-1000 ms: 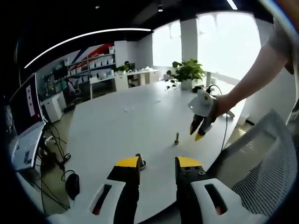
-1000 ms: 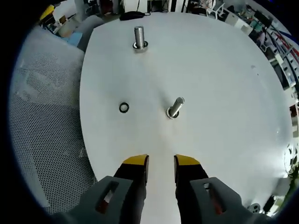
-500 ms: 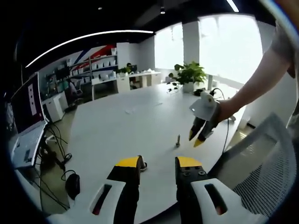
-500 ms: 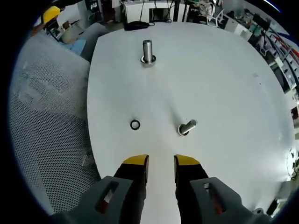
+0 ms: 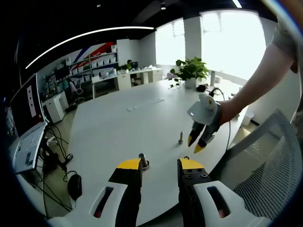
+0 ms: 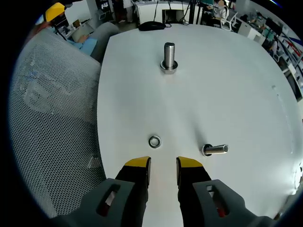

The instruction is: Place the washer onto the threaded stud by aligning its center hole with the stud, sliding it down to the base, and recovering from edge contact or off-axis alignment until the washer reaches the visible bottom stop.

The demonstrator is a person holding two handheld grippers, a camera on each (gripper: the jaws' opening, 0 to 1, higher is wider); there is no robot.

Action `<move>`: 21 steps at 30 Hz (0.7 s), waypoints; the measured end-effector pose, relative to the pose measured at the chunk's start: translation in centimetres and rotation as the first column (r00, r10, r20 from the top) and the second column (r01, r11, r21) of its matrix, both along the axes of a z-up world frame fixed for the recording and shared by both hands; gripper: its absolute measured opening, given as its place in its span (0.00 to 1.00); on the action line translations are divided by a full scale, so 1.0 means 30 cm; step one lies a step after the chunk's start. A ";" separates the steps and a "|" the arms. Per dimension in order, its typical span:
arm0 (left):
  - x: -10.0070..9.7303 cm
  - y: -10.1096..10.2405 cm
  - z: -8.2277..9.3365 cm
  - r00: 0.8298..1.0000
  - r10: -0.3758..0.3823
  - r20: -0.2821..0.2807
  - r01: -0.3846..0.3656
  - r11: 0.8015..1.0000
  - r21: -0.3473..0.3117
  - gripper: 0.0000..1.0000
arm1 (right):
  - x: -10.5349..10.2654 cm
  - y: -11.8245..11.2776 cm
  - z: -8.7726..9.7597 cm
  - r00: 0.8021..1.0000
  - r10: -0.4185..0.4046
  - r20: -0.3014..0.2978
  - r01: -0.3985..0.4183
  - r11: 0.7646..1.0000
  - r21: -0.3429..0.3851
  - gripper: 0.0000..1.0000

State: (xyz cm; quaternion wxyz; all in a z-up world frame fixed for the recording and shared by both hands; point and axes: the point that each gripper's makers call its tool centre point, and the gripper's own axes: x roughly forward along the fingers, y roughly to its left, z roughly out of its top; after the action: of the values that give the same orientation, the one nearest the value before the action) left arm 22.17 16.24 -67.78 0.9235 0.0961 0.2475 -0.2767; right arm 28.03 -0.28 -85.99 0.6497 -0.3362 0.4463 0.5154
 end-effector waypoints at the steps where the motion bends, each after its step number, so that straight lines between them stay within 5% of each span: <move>1: 0.001 0.002 0.001 1.000 0.002 0.001 -0.002 1.000 -0.001 0.27 | -0.002 0.004 -0.006 1.000 0.009 0.001 -0.009 1.000 -0.003 0.24; 21: 0.011 0.016 0.010 1.000 0.025 0.002 -0.025 0.999 -0.026 0.27 | -0.021 0.052 -0.056 0.998 0.069 -0.013 -0.070 0.997 -0.035 0.23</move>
State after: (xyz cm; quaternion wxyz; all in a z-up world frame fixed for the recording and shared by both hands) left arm 22.49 16.72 -67.47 0.9284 0.0815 0.2441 -0.2681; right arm 27.41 1.27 -87.68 0.6226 -0.3600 0.4474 0.5316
